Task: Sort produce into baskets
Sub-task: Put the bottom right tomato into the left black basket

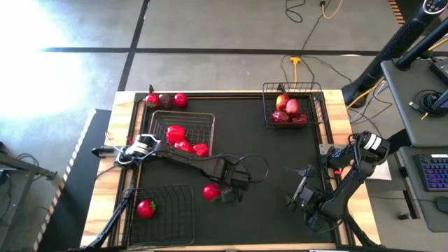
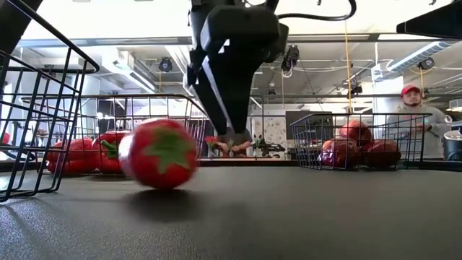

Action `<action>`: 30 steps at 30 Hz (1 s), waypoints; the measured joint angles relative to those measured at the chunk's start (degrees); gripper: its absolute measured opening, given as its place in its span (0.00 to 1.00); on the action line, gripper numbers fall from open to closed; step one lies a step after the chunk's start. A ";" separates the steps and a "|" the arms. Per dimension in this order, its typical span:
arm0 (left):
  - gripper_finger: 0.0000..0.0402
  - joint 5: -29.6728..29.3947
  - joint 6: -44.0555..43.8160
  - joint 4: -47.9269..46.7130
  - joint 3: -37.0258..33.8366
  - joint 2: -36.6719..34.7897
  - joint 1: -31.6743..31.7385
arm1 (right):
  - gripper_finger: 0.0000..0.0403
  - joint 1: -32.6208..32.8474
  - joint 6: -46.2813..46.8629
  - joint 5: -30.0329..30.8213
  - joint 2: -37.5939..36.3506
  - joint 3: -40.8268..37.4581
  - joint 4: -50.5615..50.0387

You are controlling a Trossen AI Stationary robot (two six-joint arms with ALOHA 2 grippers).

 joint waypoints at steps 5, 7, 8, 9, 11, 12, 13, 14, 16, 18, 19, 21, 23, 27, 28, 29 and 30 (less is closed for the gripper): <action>0.85 -0.03 -2.10 -0.50 3.43 0.02 -0.06 | 0.95 0.00 0.54 -1.21 0.00 0.00 0.11; 0.85 0.33 -4.22 -0.61 5.27 0.00 -0.51 | 0.95 0.00 0.66 -2.55 0.00 0.00 0.12; 0.85 0.40 -5.17 -1.02 6.10 0.00 -0.95 | 0.95 0.00 0.73 -3.17 0.00 0.00 0.13; 0.85 0.59 -5.98 -1.92 6.86 0.00 -1.54 | 0.95 0.00 0.71 -3.54 0.00 0.00 0.13; 0.85 1.89 -7.53 -4.34 8.01 0.00 -2.93 | 0.95 0.00 0.71 -3.84 0.00 -0.02 0.13; 0.85 2.27 -8.36 -6.03 8.47 0.00 -3.57 | 0.95 0.00 0.69 -3.90 0.02 -0.02 0.13; 0.85 2.73 -9.13 -8.07 8.86 0.00 -4.32 | 0.95 0.00 0.69 -3.90 0.02 -0.02 0.13; 0.85 3.36 -9.76 -9.99 9.04 0.00 -4.98 | 0.95 0.00 0.69 -3.90 0.02 -0.02 0.11; 0.85 3.55 -10.61 -11.88 9.21 0.00 -6.44 | 0.95 0.00 0.70 -3.90 0.07 -0.02 0.13; 0.85 3.72 -10.95 -11.82 9.27 0.00 -7.99 | 0.95 0.00 0.71 -3.86 0.07 -0.02 0.13; 0.85 3.59 -11.04 -11.87 9.26 0.00 -8.78 | 0.95 0.00 0.71 -3.79 0.07 -0.02 0.13; 0.85 2.90 -11.10 -12.28 9.24 0.24 -10.15 | 0.95 0.00 0.71 -3.32 0.07 -0.02 0.32; 0.85 2.02 -11.80 -13.67 9.04 0.80 -10.88 | 0.95 0.00 0.69 -3.18 0.07 -0.02 0.71; 0.85 2.84 -12.36 -15.67 8.30 1.97 -10.91 | 0.95 -0.08 0.69 -3.11 0.09 -0.02 1.17; 0.85 2.84 -12.07 -16.11 8.00 2.14 -10.91 | 0.95 -0.09 0.69 -3.10 0.09 -0.02 1.27; 0.85 2.90 -11.39 -16.34 7.63 2.22 -10.93 | 0.95 -0.11 0.69 -3.09 0.09 -0.02 1.34; 0.85 3.11 -10.85 -16.35 7.23 2.28 -10.87 | 0.95 -0.11 0.69 -3.09 0.09 -0.02 1.41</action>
